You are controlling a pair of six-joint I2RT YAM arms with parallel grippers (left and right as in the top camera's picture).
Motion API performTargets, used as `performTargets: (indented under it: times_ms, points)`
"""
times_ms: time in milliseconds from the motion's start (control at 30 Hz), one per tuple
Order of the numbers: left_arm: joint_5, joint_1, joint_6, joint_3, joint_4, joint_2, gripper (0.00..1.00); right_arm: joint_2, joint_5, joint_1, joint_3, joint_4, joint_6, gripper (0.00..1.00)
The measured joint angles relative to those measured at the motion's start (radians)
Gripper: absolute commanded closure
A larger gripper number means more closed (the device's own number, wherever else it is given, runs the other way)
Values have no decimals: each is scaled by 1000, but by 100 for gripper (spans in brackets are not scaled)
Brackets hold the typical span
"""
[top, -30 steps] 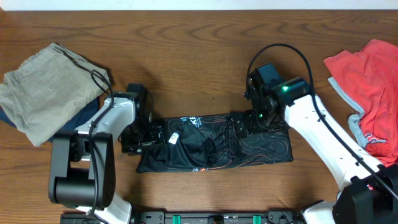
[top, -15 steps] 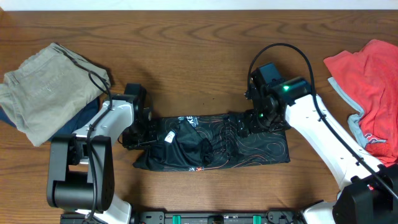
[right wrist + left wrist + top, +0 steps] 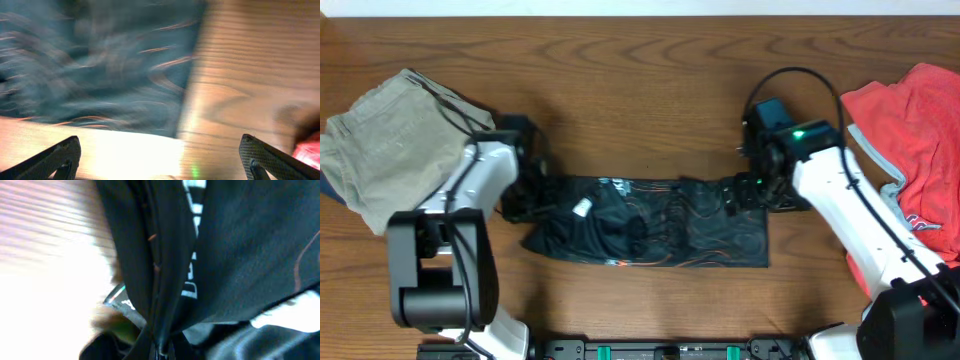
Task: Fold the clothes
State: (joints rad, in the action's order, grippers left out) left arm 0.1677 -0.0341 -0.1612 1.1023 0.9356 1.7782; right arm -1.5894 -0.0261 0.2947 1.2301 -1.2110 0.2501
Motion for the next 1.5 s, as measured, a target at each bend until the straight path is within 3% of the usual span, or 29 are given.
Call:
performTargets:
  times_ms: [200,367,700,1033,1200,1500]
  points:
    - [-25,-113,-26,127,111,-5,94,0,35,-126,0,-8,3,1]
    - [4,-76,-31,211,195,-31,94,0,46,-190,0,-8,2,1]
    - [69,291,-151,271,196,-121,94,0,50,-195,0,-9,-6,1]
    - [81,708,-302,273,-46,-123,94,0,49,-195,0,-16,-6,1]
    - [84,794,-323,273,-109,-123,94,0,48,-195,0,-22,-6,1]
    - [72,801,-341,273,-112,-123,93,0,41,-195,0,-23,-6,1]
